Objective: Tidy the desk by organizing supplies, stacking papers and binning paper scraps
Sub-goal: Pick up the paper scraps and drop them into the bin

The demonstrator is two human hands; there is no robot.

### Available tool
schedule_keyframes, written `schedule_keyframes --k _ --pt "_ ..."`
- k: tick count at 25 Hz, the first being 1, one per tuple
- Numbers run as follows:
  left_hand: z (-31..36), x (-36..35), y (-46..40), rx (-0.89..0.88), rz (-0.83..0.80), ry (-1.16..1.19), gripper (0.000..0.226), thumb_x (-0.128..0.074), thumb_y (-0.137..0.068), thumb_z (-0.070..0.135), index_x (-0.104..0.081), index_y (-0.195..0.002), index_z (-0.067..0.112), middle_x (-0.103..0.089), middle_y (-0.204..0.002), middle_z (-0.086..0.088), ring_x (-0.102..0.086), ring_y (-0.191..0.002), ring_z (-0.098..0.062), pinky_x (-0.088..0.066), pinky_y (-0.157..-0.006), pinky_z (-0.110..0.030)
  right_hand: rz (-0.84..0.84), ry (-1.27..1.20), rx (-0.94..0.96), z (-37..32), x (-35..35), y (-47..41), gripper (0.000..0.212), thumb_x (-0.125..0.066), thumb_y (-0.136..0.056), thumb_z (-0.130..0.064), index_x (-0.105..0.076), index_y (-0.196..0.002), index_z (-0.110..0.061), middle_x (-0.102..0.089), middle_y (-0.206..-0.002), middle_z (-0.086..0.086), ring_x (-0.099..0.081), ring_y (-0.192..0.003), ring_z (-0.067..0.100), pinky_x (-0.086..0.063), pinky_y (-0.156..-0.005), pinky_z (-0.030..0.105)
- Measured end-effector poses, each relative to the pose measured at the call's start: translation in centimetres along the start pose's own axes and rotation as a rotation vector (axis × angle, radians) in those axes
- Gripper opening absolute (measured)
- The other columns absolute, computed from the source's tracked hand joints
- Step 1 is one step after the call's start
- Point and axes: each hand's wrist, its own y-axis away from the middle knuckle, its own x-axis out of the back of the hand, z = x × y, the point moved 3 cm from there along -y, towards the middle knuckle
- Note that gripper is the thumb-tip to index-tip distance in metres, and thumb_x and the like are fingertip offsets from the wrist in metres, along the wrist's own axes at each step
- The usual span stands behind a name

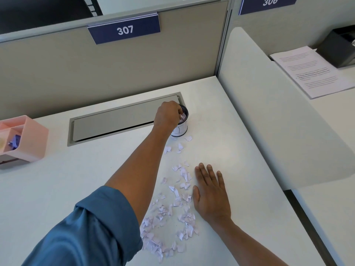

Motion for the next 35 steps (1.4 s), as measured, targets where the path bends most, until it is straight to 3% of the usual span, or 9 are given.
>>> schedule_keyframes --k 10,18,27,31,33,35 --pt "1.1 2.6 0.7 -0.042 -0.001 -0.006 0.029 -0.065 -0.087 0.003 -0.072 -0.113 0.014 -0.07 -0.119 -0.006 -0.065 -0.108 -0.027 -0.054 -0.093 -0.036 0.011 -0.002 0.003 0.0 0.2 0.0 0.059 -0.036 -0.095 -0.032 -0.032 -0.152 -0.017 -0.026 -0.162 -0.001 -0.019 -0.151 0.021 -0.016 -0.122 0.047" --pt "0.4 3.8 2.3 -0.098 0.14 0.092 0.032 -0.052 -0.089 0.005 -0.073 -0.11 0.016 -0.075 -0.102 -0.006 -0.065 -0.094 -0.027 -0.055 -0.082 -0.037 -0.002 0.0 -0.001 -0.1 0.5 -0.1 0.059 -0.034 -0.095 -0.032 -0.033 -0.152 -0.016 -0.026 -0.162 -0.001 -0.019 -0.151 0.021 -0.014 -0.122 0.046" --pt "-3.2 3.6 7.9 -0.063 0.205 0.195 0.015 -0.062 -0.09 0.016 -0.075 -0.095 0.02 -0.07 -0.077 0.008 -0.067 -0.079 -0.019 -0.054 -0.075 -0.031 0.007 0.02 0.01 -0.2 0.9 0.1 0.059 -0.036 -0.095 -0.032 -0.034 -0.152 -0.015 -0.028 -0.161 0.002 -0.023 -0.15 0.023 -0.017 -0.122 0.047" --pt "-6.5 -0.2 11.6 0.007 0.028 0.153 0.015 -0.066 -0.091 0.021 -0.074 -0.104 0.021 -0.075 -0.101 0.003 -0.069 -0.092 -0.019 -0.052 -0.087 -0.03 0.017 0.027 0.014 -0.2 1.0 0.1 0.059 -0.036 -0.094 -0.032 -0.035 -0.151 -0.014 -0.029 -0.16 0.003 -0.024 -0.149 0.024 -0.017 -0.122 0.048" --pt "-7.4 -2.9 13.7 0.005 -0.092 0.133 0.028 -0.067 -0.093 0.023 -0.069 -0.121 0.023 -0.069 -0.124 0.003 -0.065 -0.109 -0.018 -0.047 -0.098 -0.028 0.023 0.027 0.02 -0.3 1.0 0.2 0.059 -0.035 -0.094 -0.032 -0.037 -0.15 -0.013 -0.031 -0.159 0.004 -0.026 -0.148 0.025 -0.018 -0.122 0.048" --pt "-7.1 -5.5 15.5 -0.059 -0.159 0.041 0.043 -0.061 -0.097 0.025 -0.057 -0.139 0.025 -0.054 -0.147 0.007 -0.049 -0.133 -0.015 -0.038 -0.111 -0.031 0.027 0.031 0.022 -0.4 1.0 0.2 0.06 -0.034 -0.094 -0.033 -0.037 -0.15 -0.013 -0.032 -0.159 0.005 -0.028 -0.148 0.025 -0.019 -0.121 0.049"
